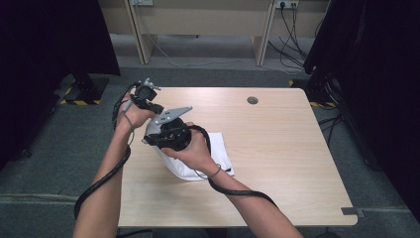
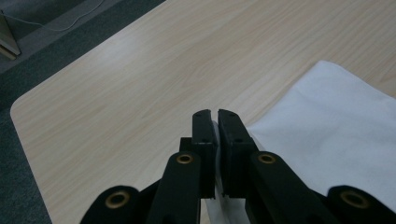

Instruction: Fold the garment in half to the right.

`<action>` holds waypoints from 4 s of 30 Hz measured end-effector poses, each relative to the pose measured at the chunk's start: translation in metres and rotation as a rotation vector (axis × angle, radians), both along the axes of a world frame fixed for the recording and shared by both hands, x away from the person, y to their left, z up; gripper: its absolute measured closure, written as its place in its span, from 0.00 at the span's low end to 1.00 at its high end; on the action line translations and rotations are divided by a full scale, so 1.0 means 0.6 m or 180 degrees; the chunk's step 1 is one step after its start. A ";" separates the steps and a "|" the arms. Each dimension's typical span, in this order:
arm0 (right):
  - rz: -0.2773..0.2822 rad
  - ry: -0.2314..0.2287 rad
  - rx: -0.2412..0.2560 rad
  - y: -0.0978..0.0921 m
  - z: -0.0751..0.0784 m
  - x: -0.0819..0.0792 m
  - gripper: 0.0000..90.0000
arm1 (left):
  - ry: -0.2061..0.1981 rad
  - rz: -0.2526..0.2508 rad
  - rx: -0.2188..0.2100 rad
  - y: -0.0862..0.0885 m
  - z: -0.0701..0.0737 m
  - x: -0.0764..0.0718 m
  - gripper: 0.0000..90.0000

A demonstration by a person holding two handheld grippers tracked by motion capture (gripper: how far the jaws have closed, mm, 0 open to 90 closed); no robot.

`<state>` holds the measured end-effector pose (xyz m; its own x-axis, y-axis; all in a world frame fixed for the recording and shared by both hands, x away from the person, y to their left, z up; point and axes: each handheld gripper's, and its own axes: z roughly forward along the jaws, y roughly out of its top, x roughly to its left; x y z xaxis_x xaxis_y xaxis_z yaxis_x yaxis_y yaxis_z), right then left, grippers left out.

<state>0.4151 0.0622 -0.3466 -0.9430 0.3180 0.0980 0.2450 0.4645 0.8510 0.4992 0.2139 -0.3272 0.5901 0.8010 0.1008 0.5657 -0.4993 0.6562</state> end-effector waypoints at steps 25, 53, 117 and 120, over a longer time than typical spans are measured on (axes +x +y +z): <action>-0.0117 -0.0046 -0.0042 -0.060 0.002 0.009 0.93 | 0.0043 -0.0080 0.0003 -0.057 0.000 0.015 0.94; -0.0202 -0.0052 -0.0067 -0.108 -0.004 0.008 0.93 | 0.0103 -0.0173 -0.0028 -0.106 -0.011 0.026 0.94; -0.0338 -0.0001 -0.0149 -0.176 -0.029 0.014 0.93 | 0.0191 -0.0229 -0.0107 -0.164 -0.040 0.044 0.93; -0.0347 0.0018 -0.0149 -0.180 -0.033 0.015 0.93 | 0.0206 -0.0230 -0.0107 -0.167 -0.043 0.045 0.93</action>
<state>0.4239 -0.0456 -0.3663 -0.9020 0.4231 0.0859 0.3011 0.4739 0.8275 0.5260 0.1136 -0.3532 0.6509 0.7584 0.0344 0.5707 -0.5187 0.6366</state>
